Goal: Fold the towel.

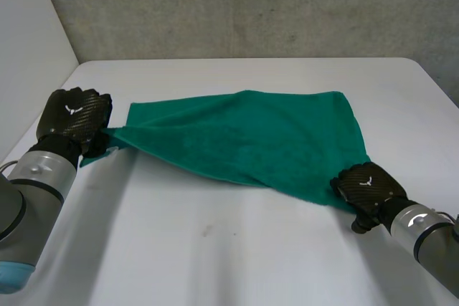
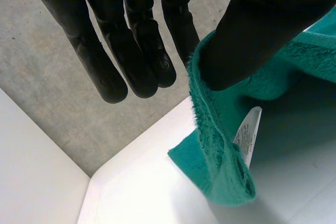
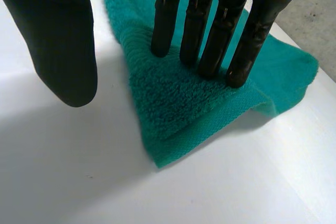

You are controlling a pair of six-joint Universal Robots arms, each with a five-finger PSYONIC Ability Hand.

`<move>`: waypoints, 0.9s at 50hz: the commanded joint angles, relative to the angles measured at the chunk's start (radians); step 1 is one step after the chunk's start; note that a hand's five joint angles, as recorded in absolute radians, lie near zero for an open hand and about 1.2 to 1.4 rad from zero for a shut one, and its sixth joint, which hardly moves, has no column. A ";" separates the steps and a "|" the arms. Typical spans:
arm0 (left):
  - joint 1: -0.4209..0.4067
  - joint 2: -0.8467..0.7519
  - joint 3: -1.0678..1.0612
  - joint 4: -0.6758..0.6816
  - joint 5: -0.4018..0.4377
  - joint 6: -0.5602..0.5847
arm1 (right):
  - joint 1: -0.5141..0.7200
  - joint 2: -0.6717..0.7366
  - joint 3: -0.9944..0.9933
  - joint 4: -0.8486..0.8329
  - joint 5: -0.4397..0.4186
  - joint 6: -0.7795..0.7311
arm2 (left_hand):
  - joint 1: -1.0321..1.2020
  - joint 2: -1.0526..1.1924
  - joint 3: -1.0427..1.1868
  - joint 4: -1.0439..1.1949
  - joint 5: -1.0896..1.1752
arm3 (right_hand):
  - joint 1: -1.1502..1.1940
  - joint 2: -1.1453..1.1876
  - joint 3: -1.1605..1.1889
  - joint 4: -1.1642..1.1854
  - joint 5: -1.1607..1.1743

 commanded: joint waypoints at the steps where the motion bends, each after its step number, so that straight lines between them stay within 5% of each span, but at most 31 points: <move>1: 0.011 -0.010 0.001 0.003 0.002 0.002 | -0.001 0.043 -0.021 -0.058 0.004 -0.003 | 0.266 0.199 0.205 0.200 0.243 | 0.212 0.120 0.114 0.116 0.140; 45: 0.024 -0.018 0.000 0.003 0.003 0.001 | 0.002 0.175 -0.188 -0.067 0.056 -0.013 | 0.266 0.199 0.205 0.200 0.243 | 0.468 0.375 0.370 0.372 0.396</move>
